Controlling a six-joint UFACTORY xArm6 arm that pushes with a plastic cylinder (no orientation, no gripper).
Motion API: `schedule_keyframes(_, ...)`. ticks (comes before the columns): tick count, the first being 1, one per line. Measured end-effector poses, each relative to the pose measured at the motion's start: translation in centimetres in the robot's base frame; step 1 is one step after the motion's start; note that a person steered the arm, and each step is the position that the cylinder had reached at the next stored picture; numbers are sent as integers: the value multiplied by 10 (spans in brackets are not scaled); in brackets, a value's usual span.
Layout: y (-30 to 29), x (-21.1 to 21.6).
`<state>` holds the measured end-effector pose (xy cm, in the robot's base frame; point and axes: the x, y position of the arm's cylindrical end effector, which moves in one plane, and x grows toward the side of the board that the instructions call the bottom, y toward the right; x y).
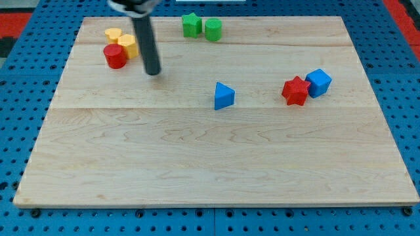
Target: Push the blue triangle into the group of blocks
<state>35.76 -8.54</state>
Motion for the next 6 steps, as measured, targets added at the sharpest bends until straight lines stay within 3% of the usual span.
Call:
schedule_keyframes(2, 121, 10)
schedule_keyframes(4, 151, 89)
schedule_keyframes(5, 101, 108)
schedule_keyframes(6, 71, 78)
